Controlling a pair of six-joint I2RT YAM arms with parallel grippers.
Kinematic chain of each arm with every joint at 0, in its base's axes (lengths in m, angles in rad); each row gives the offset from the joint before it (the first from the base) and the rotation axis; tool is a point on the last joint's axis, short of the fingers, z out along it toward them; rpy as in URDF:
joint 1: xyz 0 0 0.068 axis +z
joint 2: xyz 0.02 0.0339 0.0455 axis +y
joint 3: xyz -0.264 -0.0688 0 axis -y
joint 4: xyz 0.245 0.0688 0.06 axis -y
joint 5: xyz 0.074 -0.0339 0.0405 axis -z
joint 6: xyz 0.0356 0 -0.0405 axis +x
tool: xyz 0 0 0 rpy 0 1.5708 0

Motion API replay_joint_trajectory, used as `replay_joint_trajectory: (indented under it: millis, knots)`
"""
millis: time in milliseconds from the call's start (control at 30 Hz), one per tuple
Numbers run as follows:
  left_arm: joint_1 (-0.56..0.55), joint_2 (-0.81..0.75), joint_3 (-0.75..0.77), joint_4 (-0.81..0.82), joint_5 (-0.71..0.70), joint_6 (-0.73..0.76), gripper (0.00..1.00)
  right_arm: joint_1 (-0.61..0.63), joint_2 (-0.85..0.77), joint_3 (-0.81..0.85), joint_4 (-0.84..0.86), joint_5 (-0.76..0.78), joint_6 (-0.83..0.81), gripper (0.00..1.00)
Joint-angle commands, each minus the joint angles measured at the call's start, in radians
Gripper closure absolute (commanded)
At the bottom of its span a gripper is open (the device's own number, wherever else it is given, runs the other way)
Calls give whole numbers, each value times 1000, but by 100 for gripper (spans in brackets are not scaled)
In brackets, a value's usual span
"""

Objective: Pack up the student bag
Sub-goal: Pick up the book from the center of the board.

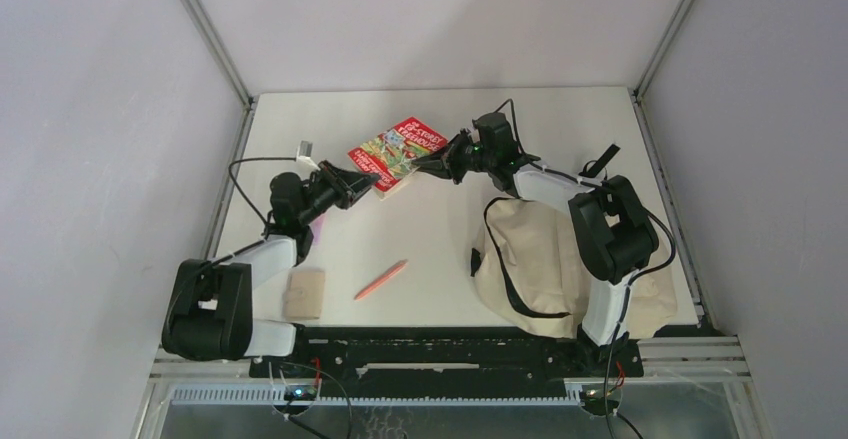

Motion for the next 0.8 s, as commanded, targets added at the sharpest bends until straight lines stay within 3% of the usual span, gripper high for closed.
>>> replay_joint_trajectory:
  millis: [0, 67, 100, 167, 200, 233, 400, 533, 633, 767]
  knots:
    - [-10, -29, 25, 30, 9, -18, 99, 7, -67, 12, 93, -37, -16, 100]
    - [-4, -49, 57, -32, 19, -3, 100, 5, -106, 12, 36, -25, -90, 95]
    - [1, -60, 75, -73, 26, 8, 100, 3, -134, 13, -10, -6, -139, 78]
    - [9, -91, 122, -180, 35, 49, 100, -3, -204, 14, -126, 53, -250, 52]
    - [13, -108, 149, -242, 40, 78, 100, -7, -246, 20, -210, 92, -318, 42]
    - [18, -126, 179, -309, 42, 109, 100, -10, -286, 30, -300, 138, -413, 38]
    - [23, -210, 343, -625, 69, 278, 100, -13, -497, 43, -711, 450, -734, 35]
    - [21, -265, 402, -726, 179, 320, 100, 4, -673, -27, -909, 707, -907, 35]
    - [6, -295, 398, -774, 279, 330, 100, 5, -792, -130, -977, 756, -976, 34]
    - [-43, -323, 369, -792, 296, 349, 100, 27, -856, -200, -1031, 762, -984, 33]
